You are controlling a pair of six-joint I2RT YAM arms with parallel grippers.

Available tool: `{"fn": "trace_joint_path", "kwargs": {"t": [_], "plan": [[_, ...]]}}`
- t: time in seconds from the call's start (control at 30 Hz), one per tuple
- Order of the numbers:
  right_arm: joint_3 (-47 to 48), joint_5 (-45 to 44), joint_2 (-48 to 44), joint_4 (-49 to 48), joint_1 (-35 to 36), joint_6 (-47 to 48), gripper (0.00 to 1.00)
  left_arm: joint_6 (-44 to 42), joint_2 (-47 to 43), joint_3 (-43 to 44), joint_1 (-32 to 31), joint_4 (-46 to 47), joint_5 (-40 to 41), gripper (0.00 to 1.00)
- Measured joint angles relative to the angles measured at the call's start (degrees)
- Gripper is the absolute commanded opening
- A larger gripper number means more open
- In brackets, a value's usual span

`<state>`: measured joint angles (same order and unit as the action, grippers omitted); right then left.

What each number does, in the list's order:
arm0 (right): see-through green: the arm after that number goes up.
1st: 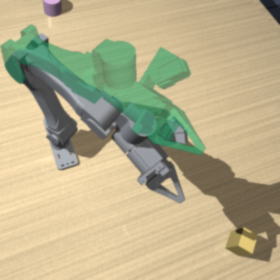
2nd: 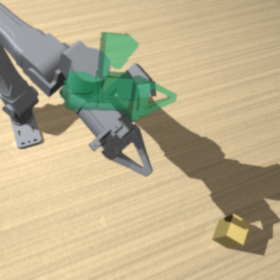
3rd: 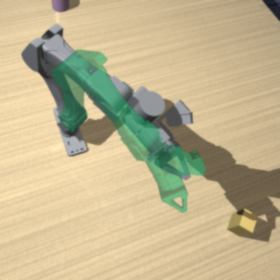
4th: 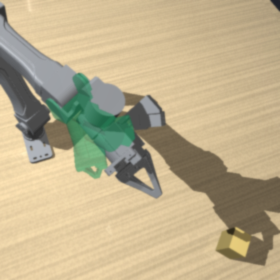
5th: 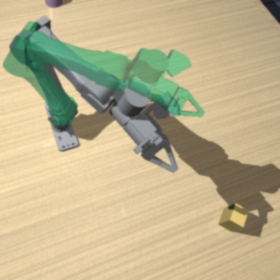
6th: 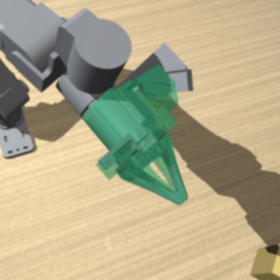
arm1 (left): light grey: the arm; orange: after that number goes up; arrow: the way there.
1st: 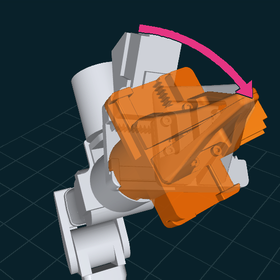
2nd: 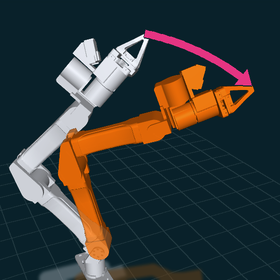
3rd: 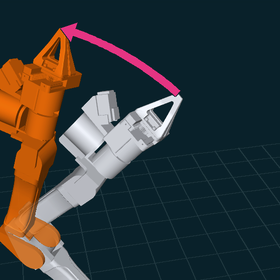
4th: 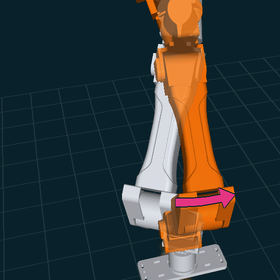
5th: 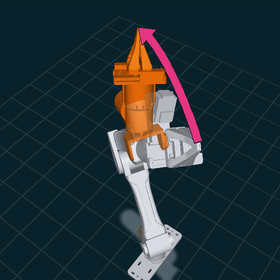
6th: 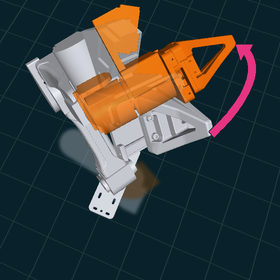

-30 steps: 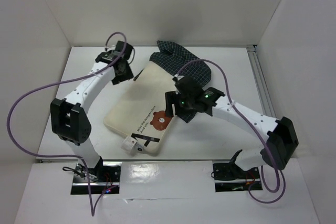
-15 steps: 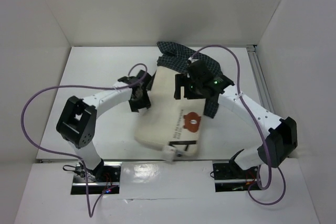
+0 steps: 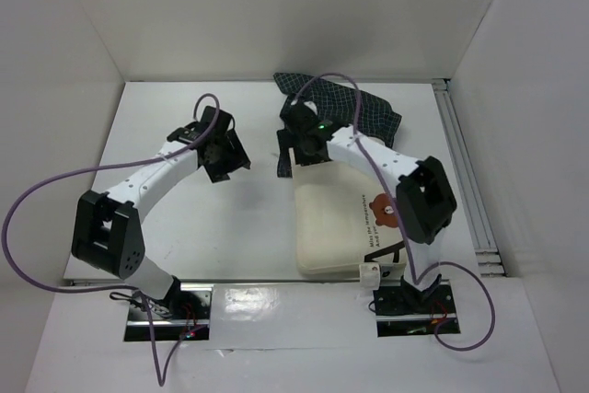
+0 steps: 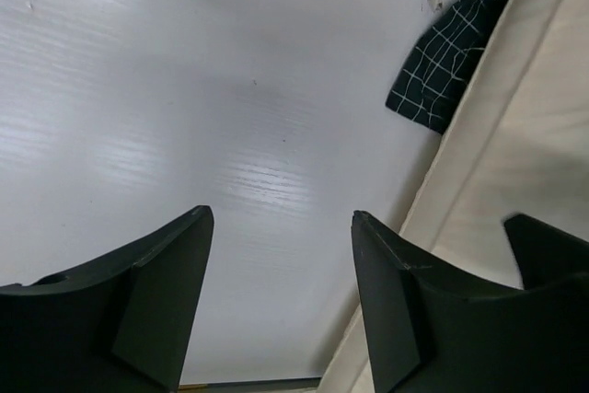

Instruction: Put the pillow into the pillowcase

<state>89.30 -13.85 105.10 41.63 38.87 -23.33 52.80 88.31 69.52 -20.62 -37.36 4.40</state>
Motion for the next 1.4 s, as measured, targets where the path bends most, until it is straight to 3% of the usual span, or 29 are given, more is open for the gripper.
{"fn": "trace_joint_path", "kwargs": {"t": [0.07,0.13,0.17,0.2,0.23,0.27,0.37,0.63,0.93,1.03,1.1,1.13,1.3,1.4], "plan": [[1.0,-2.8,3.8,-0.3,2.2,-0.4,0.97,-1.9,0.1,-1.1,0.7,1.4,-1.7,0.74],[2.2,-5.9,8.2,-0.4,3.7,-0.8,0.59,-3.6,0.2,-2.3,0.7,3.3,-3.7,0.76],[2.9,-7.6,10.3,-0.1,4.1,-0.6,0.29,-4.6,0.4,-2.8,0.6,4.1,-4.6,0.77],[3.4,-9.3,12.1,0.3,4.0,-0.5,0.07,-5.1,0.7,-3.4,0.6,5.2,-5.5,0.77],[3.5,-10.4,13.0,0.6,3.7,-0.3,0.0,-6.1,0.8,-4.0,0.5,6.4,-6.6,0.8],[3.5,-10.5,13.1,0.6,3.3,-0.3,0.0,-6.8,1.1,-4.6,0.5,7.7,-7.8,0.87],[1.2,-7.4,9.0,-1.4,2.1,1.2,0.0,-9.3,1.9,-6.4,0.4,13.1,-11.8,0.93],[-6.1,7.6,-7.6,-2.9,-5.0,6.1,0.0,-15.2,10.4,-6.8,-2.5,25.4,-17.0,0.93],[-9.6,15.4,-10.1,-3.0,-5.9,8.2,0.0,-18.6,17.0,-3.5,-4.5,32.6,-16.8,0.94],[-9.8,16.6,-10.1,-3.0,-6.4,8.6,0.0,-19.1,18.3,-2.1,-4.5,34.1,-17.0,0.81],[-9.8,17.1,-10.1,-3.0,-6.8,8.7,0.0,-19.1,19.7,-0.9,-4.5,35.7,-17.9,0.16],[-9.8,17.2,-10.1,-3.0,-6.9,8.7,0.0,-19.2,20.1,-0.7,-4.5,36.4,-18.6,0.0],[-9.4,16.3,-10.0,-2.6,-6.9,7.4,0.0,-17.6,21.3,-1.3,-4.5,40.3,-22.6,0.0],[-7.1,14.4,-9.0,-0.9,-7.0,5.9,0.0,-15.0,18.3,-6.2,-4.6,45.3,-24.7,0.0]]}}
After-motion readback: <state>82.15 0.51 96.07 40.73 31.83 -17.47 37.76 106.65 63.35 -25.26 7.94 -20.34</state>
